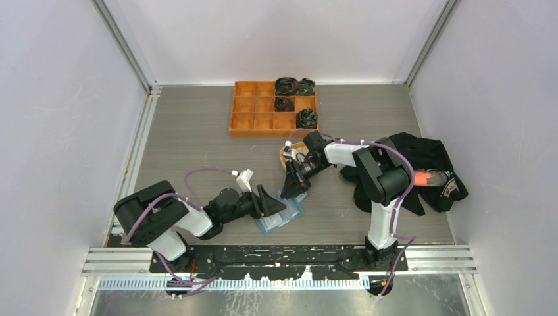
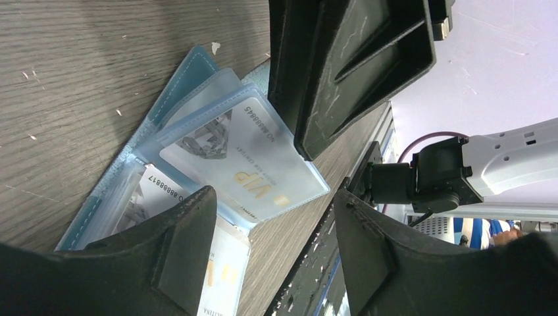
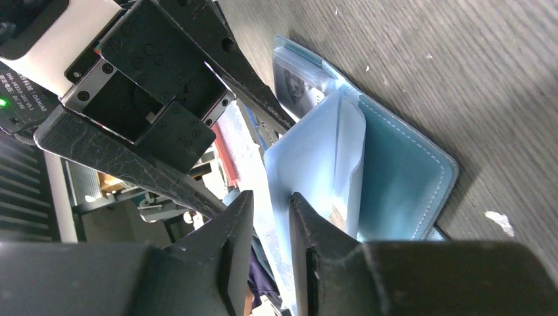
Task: Put the credit cards into the card holder
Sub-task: Turn over the card slot in the card holder.
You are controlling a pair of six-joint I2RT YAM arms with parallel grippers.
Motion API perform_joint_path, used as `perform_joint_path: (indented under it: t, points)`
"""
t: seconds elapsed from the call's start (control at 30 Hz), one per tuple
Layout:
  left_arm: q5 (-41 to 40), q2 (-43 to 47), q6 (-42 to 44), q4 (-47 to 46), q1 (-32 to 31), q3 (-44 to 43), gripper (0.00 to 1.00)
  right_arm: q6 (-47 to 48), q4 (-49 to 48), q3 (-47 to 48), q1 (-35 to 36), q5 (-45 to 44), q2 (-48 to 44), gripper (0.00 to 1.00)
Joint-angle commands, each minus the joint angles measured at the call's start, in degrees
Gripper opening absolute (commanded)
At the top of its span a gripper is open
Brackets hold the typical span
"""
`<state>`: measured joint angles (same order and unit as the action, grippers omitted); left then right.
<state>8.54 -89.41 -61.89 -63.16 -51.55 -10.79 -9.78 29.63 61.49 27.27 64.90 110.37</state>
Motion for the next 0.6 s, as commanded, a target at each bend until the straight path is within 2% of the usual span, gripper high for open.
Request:
perform_joint_path:
  t: [0.0,0.57]
  points:
    - [-1.3,1.4,1.4,-1.8,-0.6,-0.3,0.67,-4.5,-4.2,-0.5,-0.1,3.0,0.2,0.30]
    - [-3.9,2.7,1.6,2.8,-1.9,-2.0,0.71,-7.5,-6.8,-1.0,1.6,4.4,1.3,0.27]
